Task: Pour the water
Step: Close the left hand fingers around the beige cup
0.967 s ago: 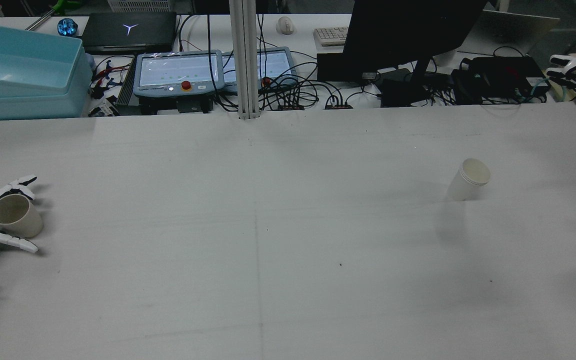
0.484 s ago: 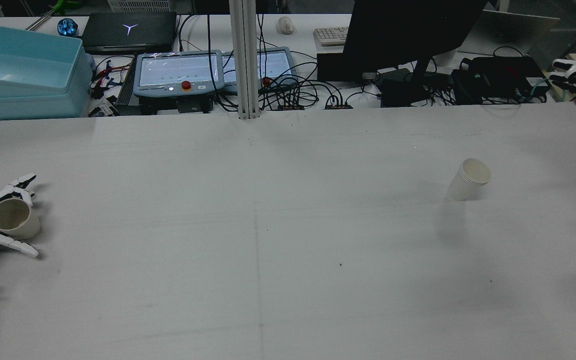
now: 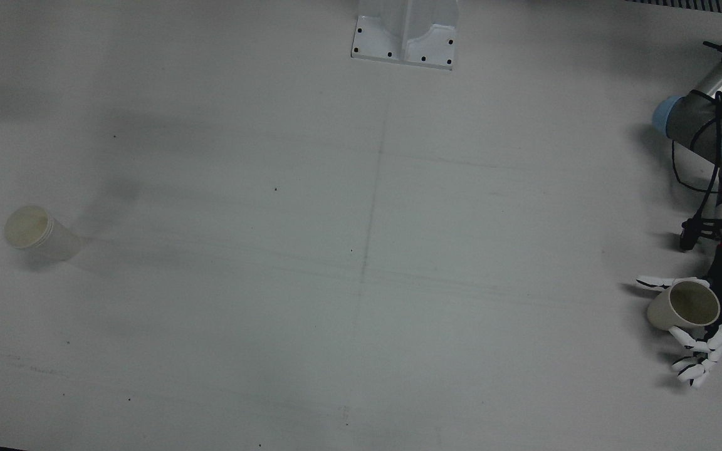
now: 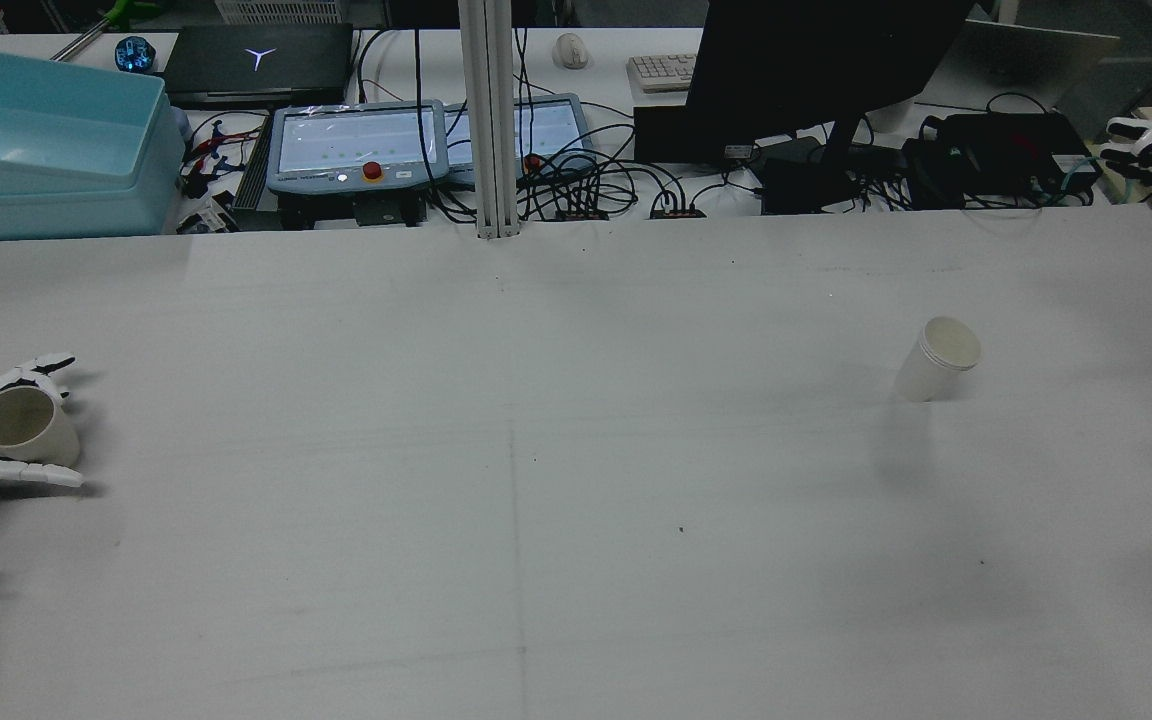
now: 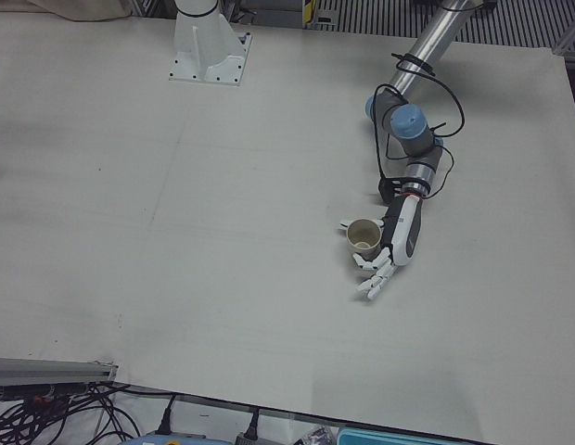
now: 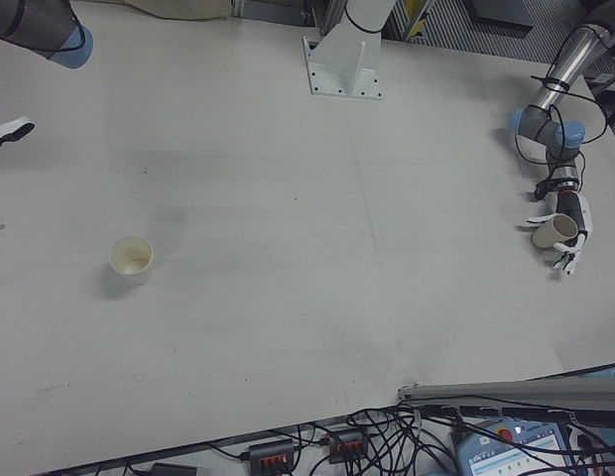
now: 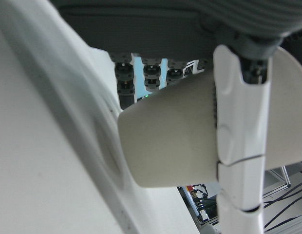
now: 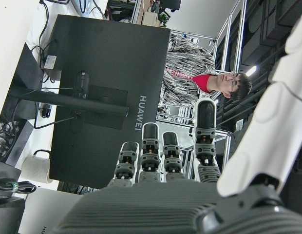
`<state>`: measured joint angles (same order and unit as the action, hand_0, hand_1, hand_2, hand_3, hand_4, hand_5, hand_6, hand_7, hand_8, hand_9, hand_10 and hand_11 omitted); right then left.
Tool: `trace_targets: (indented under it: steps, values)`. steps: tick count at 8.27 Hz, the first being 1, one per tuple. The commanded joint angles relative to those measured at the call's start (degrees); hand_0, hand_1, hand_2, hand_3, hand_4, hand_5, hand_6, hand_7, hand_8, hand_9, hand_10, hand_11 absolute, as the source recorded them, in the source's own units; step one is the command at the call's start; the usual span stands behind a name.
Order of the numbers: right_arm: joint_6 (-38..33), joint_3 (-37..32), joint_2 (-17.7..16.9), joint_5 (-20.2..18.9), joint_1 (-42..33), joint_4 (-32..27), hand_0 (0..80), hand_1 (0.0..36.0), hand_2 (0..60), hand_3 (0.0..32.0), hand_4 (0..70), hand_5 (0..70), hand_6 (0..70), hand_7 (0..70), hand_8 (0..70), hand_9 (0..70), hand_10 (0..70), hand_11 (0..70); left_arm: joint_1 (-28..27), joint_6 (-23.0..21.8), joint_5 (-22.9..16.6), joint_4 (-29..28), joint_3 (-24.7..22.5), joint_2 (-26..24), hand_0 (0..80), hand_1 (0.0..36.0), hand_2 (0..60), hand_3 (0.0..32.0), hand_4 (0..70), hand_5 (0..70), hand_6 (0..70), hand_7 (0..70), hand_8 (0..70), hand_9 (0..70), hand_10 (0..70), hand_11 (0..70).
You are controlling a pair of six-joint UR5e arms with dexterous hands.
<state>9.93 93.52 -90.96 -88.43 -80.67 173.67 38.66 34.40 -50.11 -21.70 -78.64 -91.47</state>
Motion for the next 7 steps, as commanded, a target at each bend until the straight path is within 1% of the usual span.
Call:
trace_targets:
  steps: [1, 2, 3, 4, 5, 6, 7]
  values:
    - [-0.1, 0.1, 0.0, -0.1, -0.1, 0.0, 52.1, 6.7, 0.0, 0.0, 36.0, 40.8, 13.0, 22.0, 20.5, 21.9, 10.6, 15.8, 0.1, -0.8, 0.0, 0.1, -0.2, 0.1, 55.8, 34.5, 60.0, 0.0, 70.0, 70.0, 16.6, 20.5, 12.6, 10.4, 15.1, 22.9]
    - [-0.2, 0.1, 0.0, 0.0, -0.2, 0.0, 52.1, 6.8, 0.0, 0.0, 36.0, 41.0, 12.9, 21.9, 20.5, 21.8, 10.6, 15.8, 0.1, -1.3, 0.0, 0.2, -0.5, 0.2, 55.2, 34.4, 60.0, 0.0, 70.0, 70.0, 16.7, 20.7, 12.8, 10.8, 14.9, 22.6]
    - [-0.2, 0.2, 0.0, 0.0, -0.4, 0.0, 52.0, 6.9, 0.0, 0.0, 35.9, 41.2, 12.8, 22.0, 20.5, 21.8, 10.6, 15.8, 0.2, -1.3, 0.0, 1.1, -1.9, 0.3, 55.2, 34.6, 60.0, 0.0, 70.0, 70.0, 16.8, 20.8, 12.8, 10.8, 14.9, 22.6]
    - [-0.3, 0.2, 0.0, 0.0, -0.8, 0.0, 52.1, 7.2, 0.0, 0.0, 36.1, 41.1, 12.8, 21.8, 20.5, 21.7, 10.5, 15.6, 0.2, -1.3, -0.1, 2.4, -3.6, 0.5, 55.1, 35.5, 60.0, 0.0, 70.0, 70.0, 16.6, 20.9, 12.8, 10.9, 14.6, 22.3]
    - [-0.3, 0.2, -0.1, 0.1, -1.3, -0.1, 52.2, 7.6, 0.0, 0.0, 36.0, 41.3, 12.8, 22.0, 20.5, 21.8, 10.6, 15.8, 0.1, -1.9, -0.4, 4.6, -5.9, 0.7, 54.7, 35.6, 60.0, 0.0, 70.0, 70.0, 16.4, 21.1, 12.8, 10.9, 14.5, 22.2]
    - [-0.6, 0.2, -0.3, 0.1, -2.1, -0.4, 52.4, 8.0, 0.0, 0.0, 35.9, 41.5, 12.9, 22.0, 20.7, 21.9, 10.7, 16.0, 0.0, -4.3, -0.6, 8.8, -8.9, 0.7, 55.0, 35.2, 60.0, 0.0, 70.0, 70.0, 16.2, 21.2, 12.9, 11.1, 14.1, 21.7]
    - [-0.7, 0.0, -2.4, 0.2, -3.4, -0.6, 52.4, 8.0, 0.0, 0.0, 35.8, 41.6, 12.8, 22.0, 20.7, 22.0, 11.1, 16.6, -0.1, -4.7, -0.6, 10.7, -11.1, 0.8, 55.4, 35.2, 60.0, 0.0, 70.0, 70.0, 15.8, 21.0, 12.9, 11.1, 13.9, 21.5]
